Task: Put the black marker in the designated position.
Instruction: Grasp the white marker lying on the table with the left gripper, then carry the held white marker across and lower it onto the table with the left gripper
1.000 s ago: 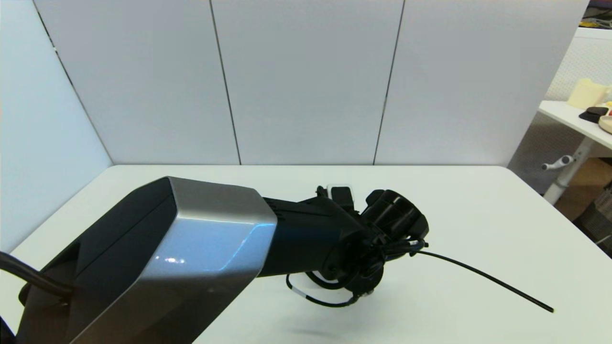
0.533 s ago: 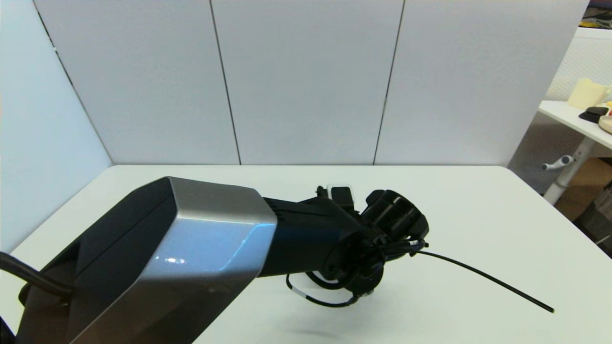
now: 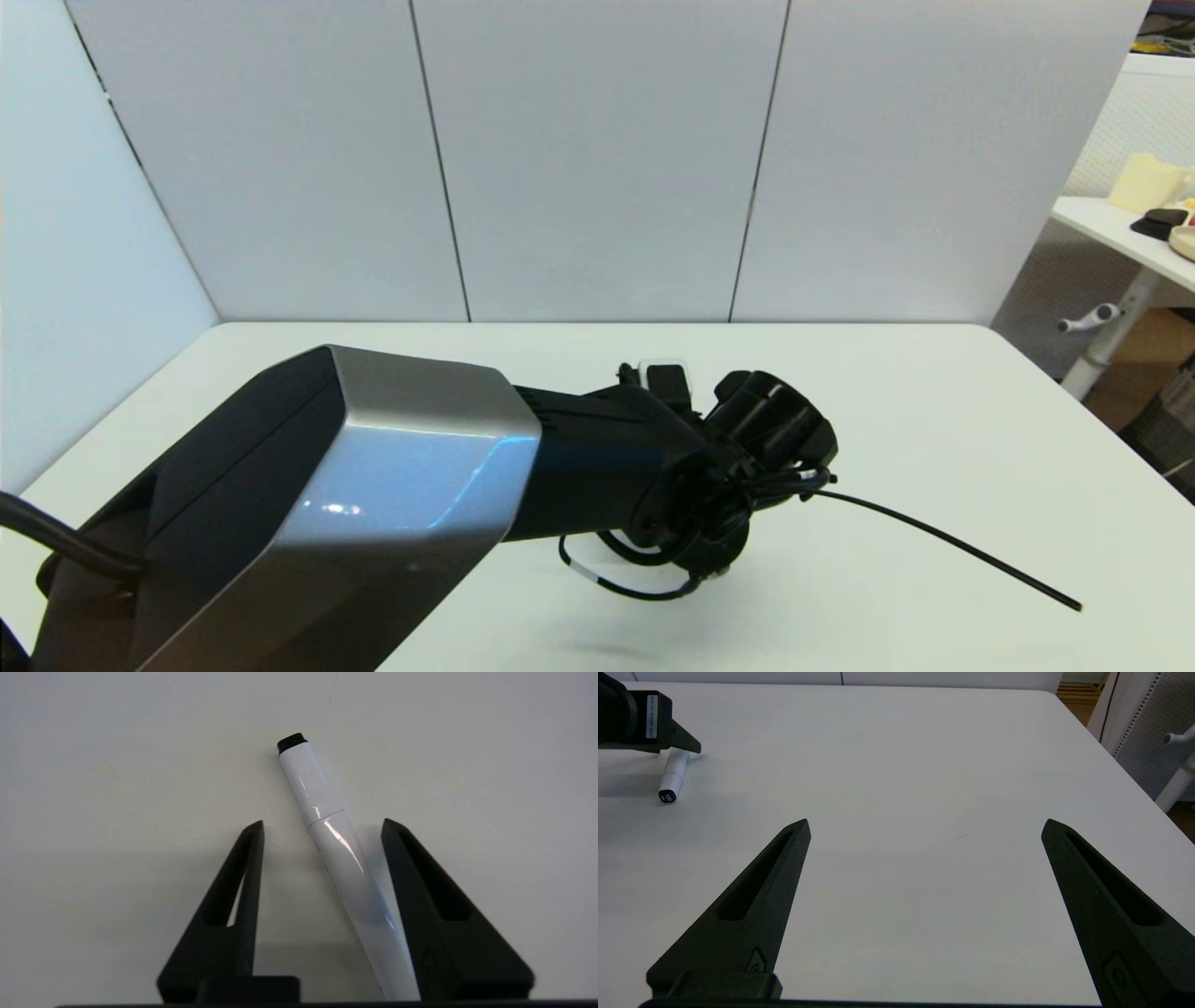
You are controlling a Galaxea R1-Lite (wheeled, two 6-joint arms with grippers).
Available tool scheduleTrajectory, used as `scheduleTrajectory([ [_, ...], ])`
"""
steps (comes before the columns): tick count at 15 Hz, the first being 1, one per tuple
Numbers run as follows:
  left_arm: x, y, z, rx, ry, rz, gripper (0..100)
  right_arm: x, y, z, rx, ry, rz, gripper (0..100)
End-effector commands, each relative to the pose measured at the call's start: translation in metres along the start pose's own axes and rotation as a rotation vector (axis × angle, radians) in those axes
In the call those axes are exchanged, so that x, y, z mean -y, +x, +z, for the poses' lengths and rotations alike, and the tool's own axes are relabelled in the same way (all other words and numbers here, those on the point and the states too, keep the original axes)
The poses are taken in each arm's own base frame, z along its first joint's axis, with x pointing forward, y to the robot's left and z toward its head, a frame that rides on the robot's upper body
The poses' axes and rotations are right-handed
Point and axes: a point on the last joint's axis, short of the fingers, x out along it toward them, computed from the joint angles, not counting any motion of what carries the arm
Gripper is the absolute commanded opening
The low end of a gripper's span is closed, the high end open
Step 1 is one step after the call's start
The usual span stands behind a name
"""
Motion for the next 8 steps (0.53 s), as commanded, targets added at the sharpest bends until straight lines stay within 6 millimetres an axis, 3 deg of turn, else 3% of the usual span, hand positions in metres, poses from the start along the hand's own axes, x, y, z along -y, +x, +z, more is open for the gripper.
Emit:
scheduleTrajectory([
  [1, -0.001, 0.0, 0.0, 0.011, -0.003, 0.015, 0, 0.0, 0.0, 0.0, -0.001, 0.0, 0.001, 100],
  [8, -0.005, -0.01, 0.01, 0.031, -0.017, 0.008, 0, 0.0, 0.0, 0.0, -0.001, 0.0, 0.001, 100],
])
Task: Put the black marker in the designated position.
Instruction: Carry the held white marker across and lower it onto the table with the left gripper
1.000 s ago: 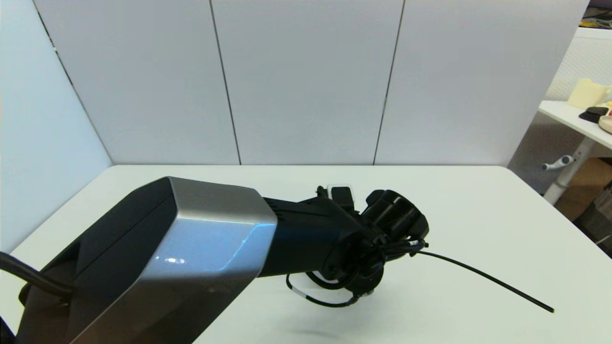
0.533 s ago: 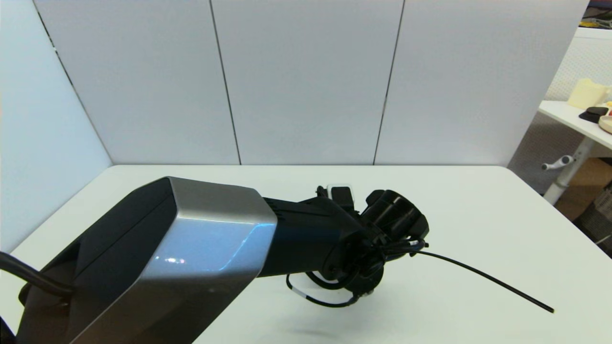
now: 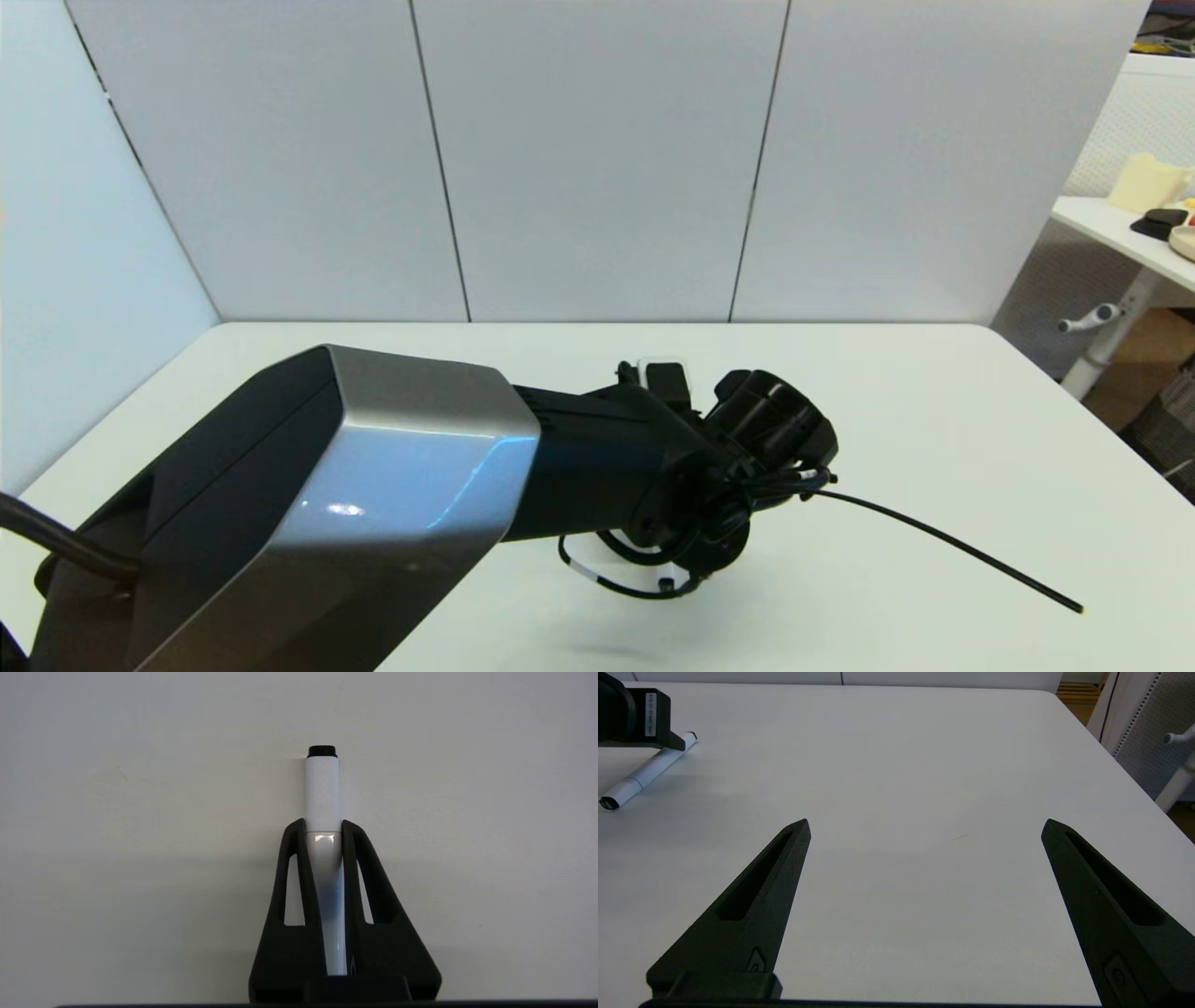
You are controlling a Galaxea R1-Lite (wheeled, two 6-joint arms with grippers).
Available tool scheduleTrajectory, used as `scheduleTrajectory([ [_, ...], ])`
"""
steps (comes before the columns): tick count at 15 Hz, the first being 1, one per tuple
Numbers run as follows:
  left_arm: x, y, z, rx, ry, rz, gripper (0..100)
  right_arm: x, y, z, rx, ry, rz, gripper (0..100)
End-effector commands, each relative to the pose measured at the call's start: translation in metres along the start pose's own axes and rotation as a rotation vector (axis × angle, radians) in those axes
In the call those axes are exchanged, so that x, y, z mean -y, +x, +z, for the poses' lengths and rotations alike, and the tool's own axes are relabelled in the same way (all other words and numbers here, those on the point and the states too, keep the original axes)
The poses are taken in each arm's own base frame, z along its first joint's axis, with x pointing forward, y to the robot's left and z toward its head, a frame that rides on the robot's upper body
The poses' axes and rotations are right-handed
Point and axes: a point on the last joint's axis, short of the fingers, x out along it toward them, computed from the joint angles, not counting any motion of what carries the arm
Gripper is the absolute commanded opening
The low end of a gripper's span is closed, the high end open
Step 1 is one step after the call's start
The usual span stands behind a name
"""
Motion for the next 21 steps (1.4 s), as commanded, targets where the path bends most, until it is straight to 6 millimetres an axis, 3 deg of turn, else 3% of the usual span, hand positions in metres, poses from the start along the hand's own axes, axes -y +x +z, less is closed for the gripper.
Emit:
scheduleTrajectory([
  [1, -0.011, -0.015, 0.018, 0.026, -0.03, -0.007, 0, 0.0, 0.0, 0.0, -0.001, 0.0, 0.001, 100],
  [3, -0.035, -0.025, 0.041, 0.05, -0.022, 0.012, 0, 0.0, 0.0, 0.0, -0.001, 0.0, 0.001, 100],
  [8, -0.127, -0.039, 0.083, 0.061, 0.071, 0.143, 0, 0.0, 0.0, 0.0, -0.001, 0.0, 0.001, 100],
  [11, -0.179, -0.029, 0.103, 0.076, 0.077, 0.229, 0, 0.0, 0.0, 0.0, -0.001, 0.0, 0.001, 100],
  [15, -0.238, -0.01, 0.124, 0.067, 0.13, 0.176, 0, 0.0, 0.0, 0.0, -0.001, 0.0, 0.001, 100],
  [18, -0.289, 0.003, 0.13, 0.033, 0.185, 0.054, 0, 0.0, 0.0, 0.0, -0.001, 0.0, 0.001, 100],
  [21, -0.312, 0.012, 0.117, 0.006, 0.156, 0.06, 0, 0.0, 0.0, 0.0, -0.001, 0.0, 0.001, 100],
])
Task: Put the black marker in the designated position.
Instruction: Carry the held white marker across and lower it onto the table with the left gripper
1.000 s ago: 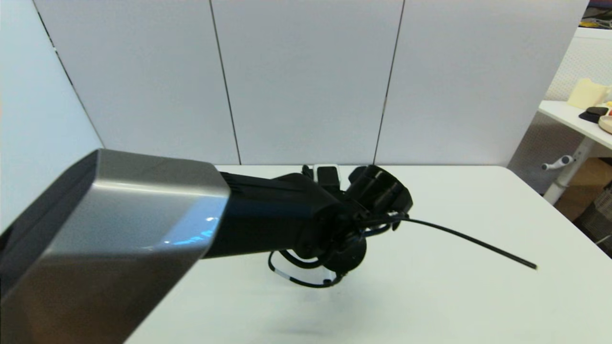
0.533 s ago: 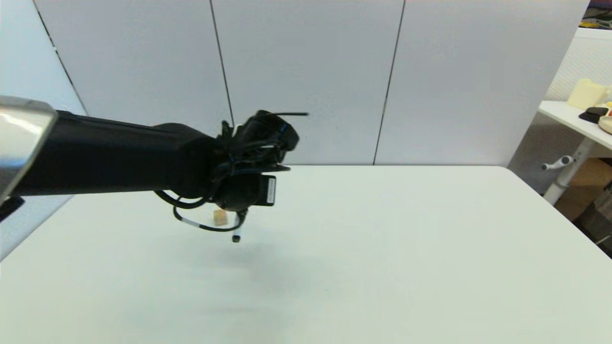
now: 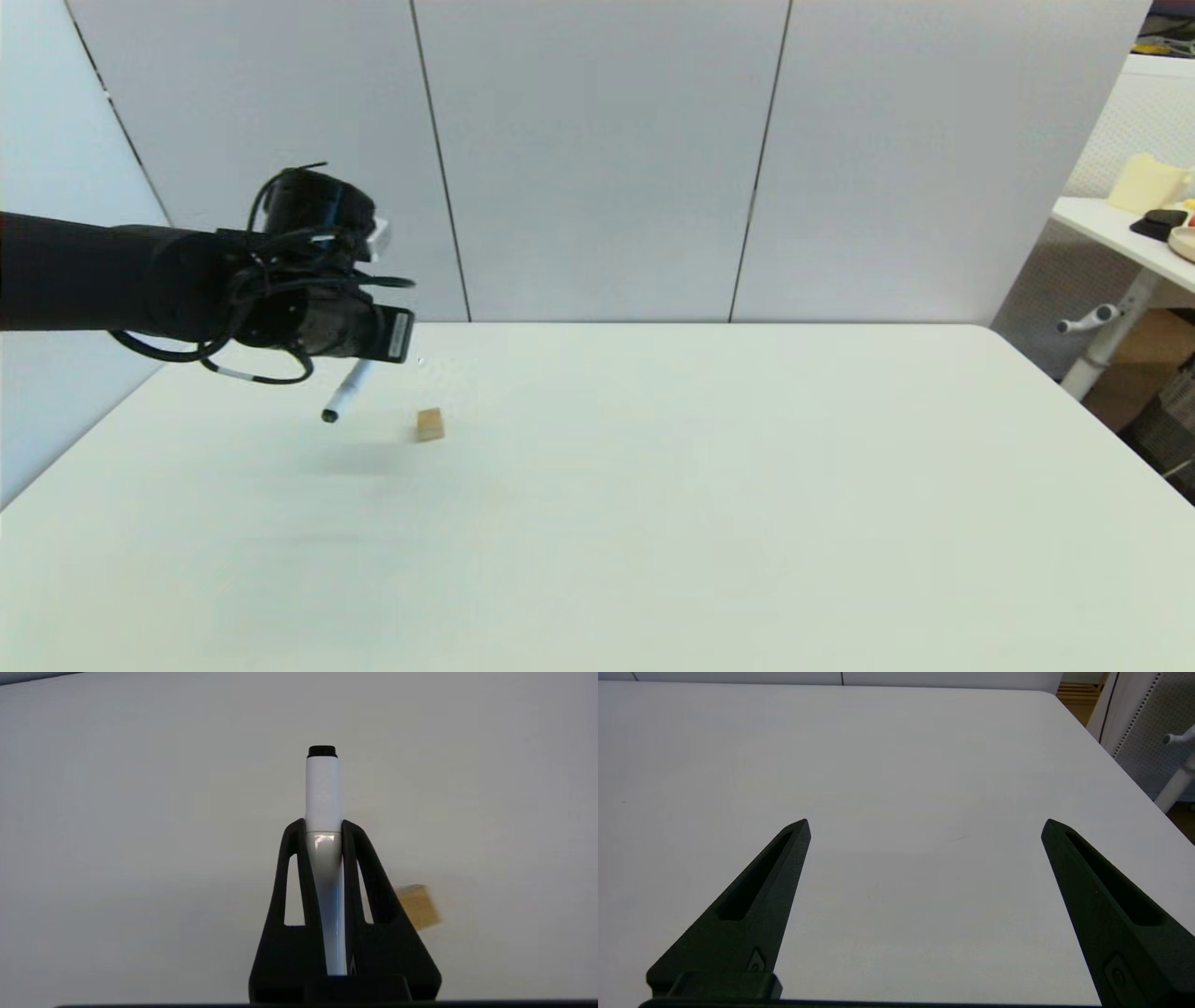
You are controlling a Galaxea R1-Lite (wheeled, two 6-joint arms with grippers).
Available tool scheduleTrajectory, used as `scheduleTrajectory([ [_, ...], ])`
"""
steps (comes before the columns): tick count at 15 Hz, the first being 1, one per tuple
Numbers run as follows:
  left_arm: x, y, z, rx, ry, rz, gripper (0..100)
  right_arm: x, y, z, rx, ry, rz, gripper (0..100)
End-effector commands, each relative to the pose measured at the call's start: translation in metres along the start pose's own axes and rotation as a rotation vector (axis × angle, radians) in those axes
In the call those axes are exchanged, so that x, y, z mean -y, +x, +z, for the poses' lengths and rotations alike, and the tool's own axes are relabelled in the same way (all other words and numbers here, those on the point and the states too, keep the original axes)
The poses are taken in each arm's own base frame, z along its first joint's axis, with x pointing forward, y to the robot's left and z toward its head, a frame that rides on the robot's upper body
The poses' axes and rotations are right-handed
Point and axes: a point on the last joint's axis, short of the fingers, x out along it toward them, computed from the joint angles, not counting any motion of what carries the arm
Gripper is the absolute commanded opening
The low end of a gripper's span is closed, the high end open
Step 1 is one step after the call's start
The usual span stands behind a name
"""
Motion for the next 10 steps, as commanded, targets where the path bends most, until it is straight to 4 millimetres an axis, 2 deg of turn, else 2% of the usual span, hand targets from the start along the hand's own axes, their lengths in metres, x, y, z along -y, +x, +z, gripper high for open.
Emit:
scheduleTrajectory([
  [1, -0.027, 0.013, -0.022, -0.026, -0.038, -0.004, 0, 0.0, 0.0, 0.0, -0.001, 0.0, 0.001, 100],
  [4, -0.033, 0.031, -0.034, 0.001, -0.102, 0.017, 0, 0.0, 0.0, 0.0, -0.001, 0.0, 0.001, 100],
  [10, -0.029, 0.05, -0.045, -0.04, -0.17, 0.017, 0, 0.0, 0.0, 0.0, -0.001, 0.0, 0.001, 100],
])
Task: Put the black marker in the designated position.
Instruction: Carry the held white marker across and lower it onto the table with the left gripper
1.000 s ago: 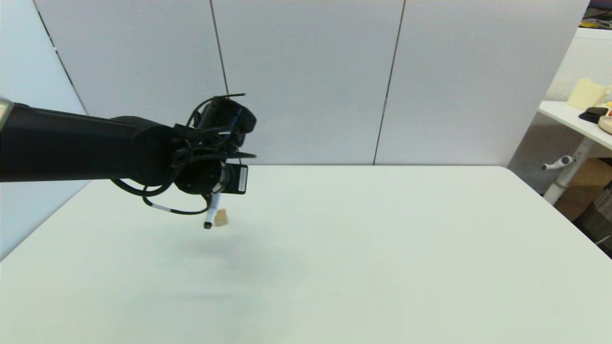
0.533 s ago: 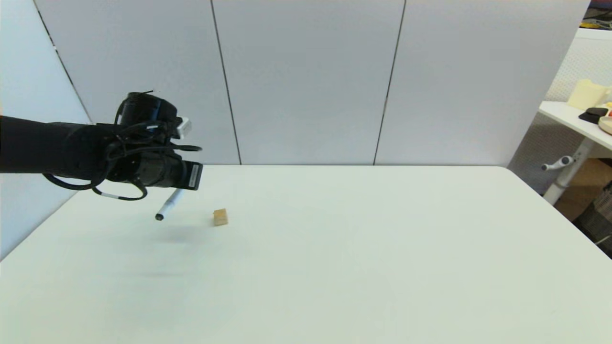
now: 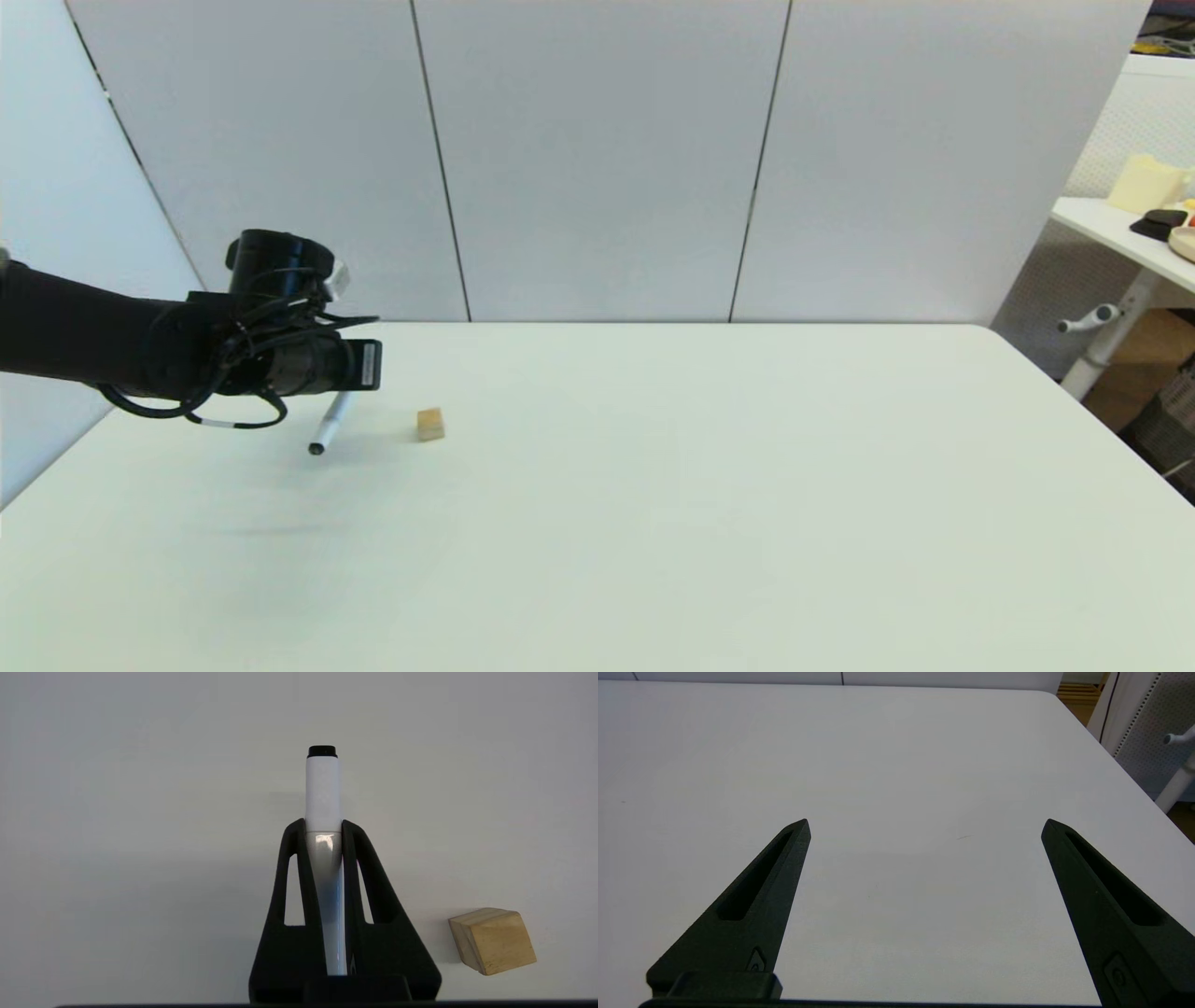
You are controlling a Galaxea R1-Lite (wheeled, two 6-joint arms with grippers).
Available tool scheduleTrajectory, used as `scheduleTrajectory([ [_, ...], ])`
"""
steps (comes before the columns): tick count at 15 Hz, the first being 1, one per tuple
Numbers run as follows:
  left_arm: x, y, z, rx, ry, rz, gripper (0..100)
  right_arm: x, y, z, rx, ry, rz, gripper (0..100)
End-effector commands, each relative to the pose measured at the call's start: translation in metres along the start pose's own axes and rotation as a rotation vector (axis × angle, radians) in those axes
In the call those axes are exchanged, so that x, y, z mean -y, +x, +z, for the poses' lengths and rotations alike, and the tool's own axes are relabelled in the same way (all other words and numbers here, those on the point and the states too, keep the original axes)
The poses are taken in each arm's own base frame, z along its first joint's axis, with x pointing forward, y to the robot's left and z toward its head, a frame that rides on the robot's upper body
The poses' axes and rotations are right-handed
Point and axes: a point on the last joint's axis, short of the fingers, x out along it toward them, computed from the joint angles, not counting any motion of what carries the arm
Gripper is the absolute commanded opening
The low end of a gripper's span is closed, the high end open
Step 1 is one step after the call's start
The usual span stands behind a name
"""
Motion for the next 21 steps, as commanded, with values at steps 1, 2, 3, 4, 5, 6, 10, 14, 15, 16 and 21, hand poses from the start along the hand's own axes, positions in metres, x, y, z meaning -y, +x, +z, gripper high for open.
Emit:
scheduleTrajectory([
  [1, 0.002, 0.016, -0.007, -0.032, -0.003, 0.005, 0, 0.0, 0.0, 0.0, -0.001, -0.001, 0.001, 100],
  [2, 0.002, 0.018, -0.008, -0.033, -0.003, 0.005, 0, 0.0, 0.0, 0.0, -0.001, -0.001, 0.001, 100],
  [3, 0.002, 0.021, -0.009, -0.038, -0.002, 0.006, 0, 0.0, 0.0, 0.0, -0.001, -0.001, 0.001, 100],
  [4, 0.002, 0.021, -0.009, -0.039, -0.002, 0.006, 0, 0.0, 0.0, 0.0, -0.001, -0.001, 0.001, 100],
  [5, 0.002, 0.023, -0.01, -0.044, -0.001, 0.006, 0, 0.0, 0.0, 0.0, -0.001, -0.001, 0.001, 100],
  [6, 0.003, 0.025, -0.012, -0.052, 0.001, 0.005, 0, 0.0, 0.0, 0.0, -0.001, -0.001, 0.001, 100],
  [10, 0.003, 0.03, -0.015, -0.064, 0.003, 0.006, 0, 0.0, 0.0, 0.0, -0.001, -0.001, 0.001, 100],
  [14, 0.003, 0.032, -0.015, -0.065, 0.003, 0.006, 0, 0.0, 0.0, 0.0, -0.001, -0.001, 0.001, 100],
  [15, 0.003, 0.032, -0.014, -0.055, 0.002, 0.005, 0, 0.0, 0.0, 0.0, -0.001, -0.001, 0.001, 100],
  [16, 0.004, 0.033, -0.015, -0.056, 0.002, 0.005, 0, 0.0, 0.0, 0.0, -0.001, -0.001, 0.001, 100],
  [21, 0.004, 0.035, -0.016, -0.059, 0.003, 0.006, 0, 0.0, 0.0, 0.0, -0.001, -0.001, 0.001, 100],
])
